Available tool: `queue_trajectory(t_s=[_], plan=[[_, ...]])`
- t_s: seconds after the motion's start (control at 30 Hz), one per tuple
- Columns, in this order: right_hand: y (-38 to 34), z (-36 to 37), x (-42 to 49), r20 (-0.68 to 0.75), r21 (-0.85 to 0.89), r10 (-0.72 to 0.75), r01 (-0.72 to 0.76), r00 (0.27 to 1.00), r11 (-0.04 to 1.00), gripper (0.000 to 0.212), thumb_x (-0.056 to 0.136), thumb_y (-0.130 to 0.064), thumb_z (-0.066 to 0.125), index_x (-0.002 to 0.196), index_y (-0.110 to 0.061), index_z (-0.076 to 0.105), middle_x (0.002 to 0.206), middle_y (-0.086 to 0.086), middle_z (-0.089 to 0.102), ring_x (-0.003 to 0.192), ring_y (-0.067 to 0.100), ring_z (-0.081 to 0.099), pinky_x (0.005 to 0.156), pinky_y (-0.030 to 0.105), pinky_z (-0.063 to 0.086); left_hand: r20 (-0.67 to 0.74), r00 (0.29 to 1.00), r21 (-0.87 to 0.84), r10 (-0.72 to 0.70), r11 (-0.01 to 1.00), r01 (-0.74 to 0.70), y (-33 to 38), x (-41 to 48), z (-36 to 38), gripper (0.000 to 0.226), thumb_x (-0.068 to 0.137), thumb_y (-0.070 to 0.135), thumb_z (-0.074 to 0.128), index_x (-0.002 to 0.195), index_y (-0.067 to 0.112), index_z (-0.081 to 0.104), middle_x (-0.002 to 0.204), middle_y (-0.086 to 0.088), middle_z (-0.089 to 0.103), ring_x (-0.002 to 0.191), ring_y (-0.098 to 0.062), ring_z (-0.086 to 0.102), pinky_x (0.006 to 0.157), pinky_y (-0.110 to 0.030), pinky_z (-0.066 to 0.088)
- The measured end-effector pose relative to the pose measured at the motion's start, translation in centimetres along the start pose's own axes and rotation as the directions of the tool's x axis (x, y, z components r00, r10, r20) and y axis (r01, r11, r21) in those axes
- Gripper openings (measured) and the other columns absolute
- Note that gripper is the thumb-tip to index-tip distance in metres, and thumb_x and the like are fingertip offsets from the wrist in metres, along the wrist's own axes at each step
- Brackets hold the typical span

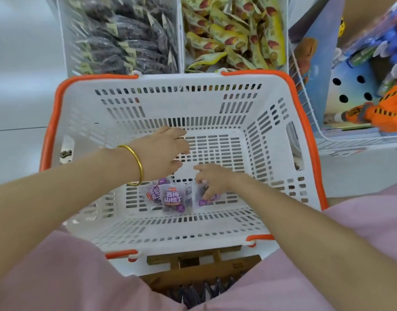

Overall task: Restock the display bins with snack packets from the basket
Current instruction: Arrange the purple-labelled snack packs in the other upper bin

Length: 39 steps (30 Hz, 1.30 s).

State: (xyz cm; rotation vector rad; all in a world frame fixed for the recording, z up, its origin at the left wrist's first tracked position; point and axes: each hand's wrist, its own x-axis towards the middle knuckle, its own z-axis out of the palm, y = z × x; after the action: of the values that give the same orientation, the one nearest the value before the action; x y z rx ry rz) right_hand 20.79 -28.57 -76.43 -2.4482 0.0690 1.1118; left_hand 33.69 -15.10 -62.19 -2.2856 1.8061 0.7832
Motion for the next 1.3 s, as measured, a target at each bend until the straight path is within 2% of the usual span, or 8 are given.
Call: queue_trajectory(t_s=[0.07, 0.13, 0.43, 0.57, 0.67, 0.9, 1.13, 1.3], plan=[[-1.3, 1.3, 1.0, -0.003, -0.063, -0.052, 0.052, 0.999, 0.997, 0.035, 0.077, -0.034, 0.073, 0.098, -0.011, 0.057, 0.125, 0.010, 0.050, 0.117, 0.029, 0.046, 0.087, 0.038, 0.045, -0.005, 1.000, -0.006, -0.007, 1.000, 0.007, 0.0, -0.2, 0.0, 0.038, 0.096, 0.028, 0.045, 0.134, 0.023, 0.042, 0.153, -0.002, 0.016, 0.140, -0.021, 0.016, 0.113, -0.035, 0.022], [-1.8, 2.2, 1.1, -0.033, -0.057, -0.041, 0.040, 0.999, 0.998, 0.031, 0.076, -0.031, 0.074, 0.087, -0.012, 0.053, 0.100, 0.005, 0.046, 0.093, 0.025, 0.051, 0.073, 0.034, 0.044, -0.004, 1.000, -0.021, -0.010, 1.000, 0.010, 0.1, -0.3, -0.1, 0.038, 0.096, 0.027, 0.045, 0.134, 0.022, 0.042, 0.153, -0.002, 0.015, 0.140, -0.021, 0.016, 0.113, -0.037, 0.025], [-1.0, -7.2, -7.8, -0.088, 0.226, 0.092, -0.071, 0.992, 0.971, 0.042, 0.073, -0.030, 0.080, 0.064, -0.016, 0.041, 0.067, -0.001, 0.040, 0.060, 0.016, 0.036, 0.057, 0.030, 0.029, -0.077, 0.996, -0.069, 0.051, 0.996, -0.056, 0.9, -0.4, -2.4, 0.052, 0.094, 0.021, 0.050, 0.141, 0.020, 0.028, 0.152, -0.004, 0.017, 0.138, -0.026, 0.023, 0.112, -0.032, 0.022], [-1.0, -13.1, -14.8, -0.186, 0.469, 0.088, 0.010, 0.979, 0.883, 0.036, 0.075, -0.024, 0.079, 0.091, 0.004, 0.061, 0.091, 0.017, 0.060, 0.080, 0.021, 0.058, 0.073, 0.036, 0.045, -0.134, 0.983, -0.176, 0.128, 0.973, -0.151, 2.3, -0.2, -4.1, 0.073, 0.086, 0.016, 0.062, 0.144, 0.022, 0.018, 0.152, 0.000, 0.016, 0.137, -0.022, 0.024, 0.108, -0.030, 0.028], [-1.7, -14.6, -17.5, -0.253, 0.667, 0.023, 0.157, 0.967, 0.729, 0.011, 0.081, -0.005, 0.071, 0.090, -0.007, 0.065, 0.088, -0.001, 0.066, 0.083, 0.009, 0.063, 0.079, 0.026, 0.050, -0.178, 0.971, -0.177, 0.157, 0.966, -0.188, 2.9, -0.5, -4.7, 0.084, 0.083, 0.019, 0.066, 0.145, 0.023, 0.011, 0.151, 0.004, 0.014, 0.137, -0.019, 0.023, 0.103, -0.025, 0.029], [-2.6, -13.1, -17.7, -0.292, 0.852, -0.093, 0.303, 0.952, 0.426, 0.028, 0.082, 0.018, 0.052, 0.090, -0.008, 0.060, 0.081, -0.006, 0.070, 0.079, 0.008, 0.066, 0.075, 0.022, 0.054, -0.260, 0.954, -0.183, 0.152, 0.962, -0.203, 2.7, -0.1, -4.0, 0.082, 0.082, 0.016, 0.066, 0.146, 0.021, 0.016, 0.149, 0.000, 0.028, 0.129, -0.025, 0.033, 0.104, -0.031, 0.031], [-2.5, -13.2, -17.4, -0.241, 0.872, -0.135, 0.276, 0.961, 0.404, 0.026, 0.079, 0.014, 0.055, 0.090, -0.009, 0.059, 0.083, -0.004, 0.070, 0.079, 0.009, 0.066, 0.072, 0.022, 0.054, -0.189, 0.955, -0.082, 0.230, 0.965, -0.249, 1.8, 0.7, -4.4, 0.093, 0.077, 0.032, 0.072, 0.148, 0.025, 0.013, 0.149, 0.004, 0.029, 0.128, -0.020, 0.035, 0.105, -0.030, 0.030], [-2.2, -13.4, -17.5, -0.239, 0.863, -0.141, 0.277, 0.961, 0.423, 0.026, 0.074, 0.014, 0.064, 0.086, -0.009, 0.058, 0.079, -0.004, 0.069, 0.076, 0.009, 0.066, 0.068, 0.021, 0.054, -0.124, 0.975, -0.169, 0.183, 0.964, -0.203, 1.2, 1.0, -4.7, 0.102, 0.071, 0.039, 0.078, 0.148, 0.024, 0.012, 0.139, 0.000, 0.034, 0.122, -0.018, 0.043, 0.099, -0.028, 0.037]])
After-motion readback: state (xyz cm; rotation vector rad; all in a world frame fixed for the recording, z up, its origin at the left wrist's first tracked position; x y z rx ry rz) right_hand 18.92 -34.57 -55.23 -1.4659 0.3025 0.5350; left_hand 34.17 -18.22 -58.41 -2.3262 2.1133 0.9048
